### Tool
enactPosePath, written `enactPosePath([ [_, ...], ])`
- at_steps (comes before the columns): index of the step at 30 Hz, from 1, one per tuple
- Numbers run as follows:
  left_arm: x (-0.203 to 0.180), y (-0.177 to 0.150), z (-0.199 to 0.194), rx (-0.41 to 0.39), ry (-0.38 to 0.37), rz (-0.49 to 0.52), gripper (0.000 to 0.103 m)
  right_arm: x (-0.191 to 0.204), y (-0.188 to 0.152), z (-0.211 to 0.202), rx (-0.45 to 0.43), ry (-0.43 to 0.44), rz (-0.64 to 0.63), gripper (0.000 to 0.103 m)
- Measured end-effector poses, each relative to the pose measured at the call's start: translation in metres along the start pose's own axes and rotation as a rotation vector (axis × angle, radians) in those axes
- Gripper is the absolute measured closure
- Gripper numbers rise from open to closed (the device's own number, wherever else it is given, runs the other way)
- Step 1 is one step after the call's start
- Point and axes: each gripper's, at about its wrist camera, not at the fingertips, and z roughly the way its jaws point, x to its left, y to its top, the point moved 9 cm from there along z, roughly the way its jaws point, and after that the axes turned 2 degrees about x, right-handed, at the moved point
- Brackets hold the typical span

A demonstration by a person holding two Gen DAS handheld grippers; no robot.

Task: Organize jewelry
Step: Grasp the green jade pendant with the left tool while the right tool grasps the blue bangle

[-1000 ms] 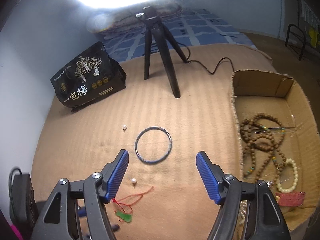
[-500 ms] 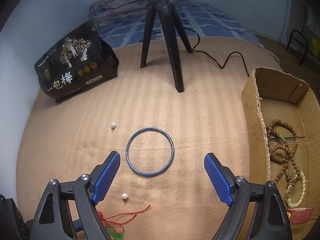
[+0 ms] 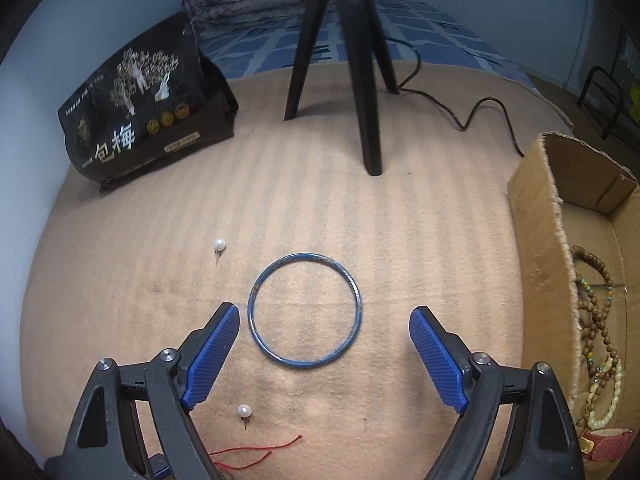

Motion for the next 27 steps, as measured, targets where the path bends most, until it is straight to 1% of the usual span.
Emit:
enactPosePath([
  [8,0.009,-0.002,-0.003,0.001,-0.020,-0.007,0.073,0.011,-0.002,0.019,0.029,-0.044,-0.068,0.013],
  [11,0.012,-0.001,-0.002,0.003,-0.026,-0.011,0.073,0.013,-0.003,0.024,0.037,-0.079,-0.102,0.013],
  [12,0.012,-0.001,-0.002,0.004,-0.027,-0.011,0.073,0.013,-0.004,0.024,0.039,-0.089,-0.116,0.015],
  [13,0.013,-0.001,-0.002,0.004,-0.029,-0.013,0.073,0.015,-0.004,0.025,0.041,-0.093,-0.128,0.022],
  [15,0.015,0.001,-0.001,0.004,-0.032,-0.017,0.073,0.017,-0.005,0.023,0.041,-0.094,-0.143,0.030],
  [20,0.018,0.003,-0.001,0.003,-0.032,-0.027,0.073,0.019,-0.006,0.017,0.033,-0.101,-0.160,0.030],
  [27,0.026,0.005,-0.009,-0.011,-0.027,-0.048,0.073,0.015,-0.005,-0.006,-0.006,-0.092,-0.149,0.030],
])
